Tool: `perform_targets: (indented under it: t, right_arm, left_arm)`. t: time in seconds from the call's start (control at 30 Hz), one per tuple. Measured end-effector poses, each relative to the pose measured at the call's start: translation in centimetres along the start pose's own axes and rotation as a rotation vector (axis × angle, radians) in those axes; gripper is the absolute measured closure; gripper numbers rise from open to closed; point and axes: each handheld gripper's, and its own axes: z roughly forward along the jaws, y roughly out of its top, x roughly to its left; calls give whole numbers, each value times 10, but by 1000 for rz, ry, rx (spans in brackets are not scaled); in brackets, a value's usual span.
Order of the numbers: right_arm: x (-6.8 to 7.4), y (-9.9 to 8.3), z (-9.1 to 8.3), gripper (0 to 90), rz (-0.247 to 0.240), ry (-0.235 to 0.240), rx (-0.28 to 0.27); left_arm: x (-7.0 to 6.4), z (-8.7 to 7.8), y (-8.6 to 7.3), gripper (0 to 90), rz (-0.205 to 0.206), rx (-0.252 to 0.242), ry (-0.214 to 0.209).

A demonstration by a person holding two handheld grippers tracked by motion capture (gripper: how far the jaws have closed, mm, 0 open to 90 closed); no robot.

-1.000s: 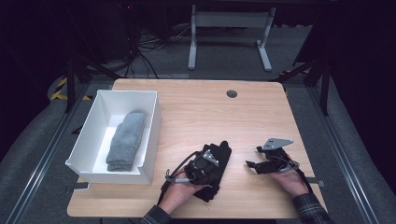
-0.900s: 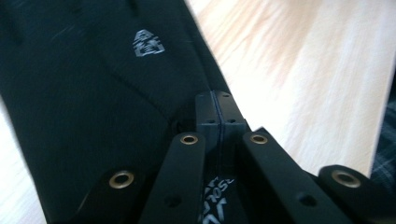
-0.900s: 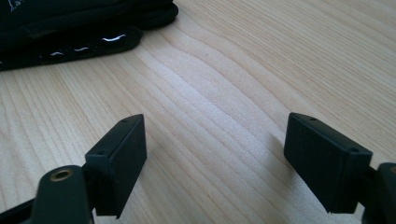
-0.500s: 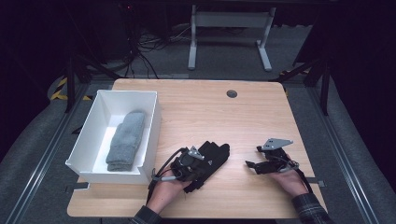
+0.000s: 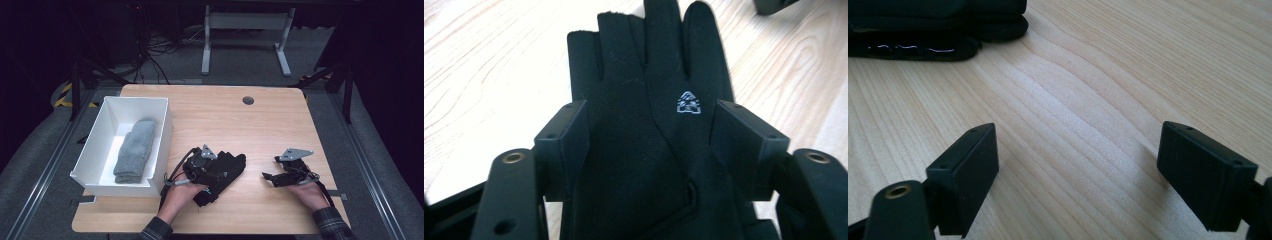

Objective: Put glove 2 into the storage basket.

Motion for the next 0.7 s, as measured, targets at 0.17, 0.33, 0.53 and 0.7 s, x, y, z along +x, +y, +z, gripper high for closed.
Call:
perform_targets:
  t: [0.17, 0.33, 0.53, 0.7]
  right_arm:
    - [0, 0, 0, 174, -1, 0, -1]
    - [0, 0, 0, 174, -1, 1, -1]
    - [0, 0, 0, 174, 0, 0, -1]
    - [0, 0, 0, 174, 0, 0, -1]
  left_arm:
    - [0, 9, -2, 309, 25, 36, 31]
    - [3, 17, -5, 301, 21, 56, 16]
    - [5, 19, -8, 298, 27, 59, 4]
    - [1, 18, -7, 364, 44, 75, 2]
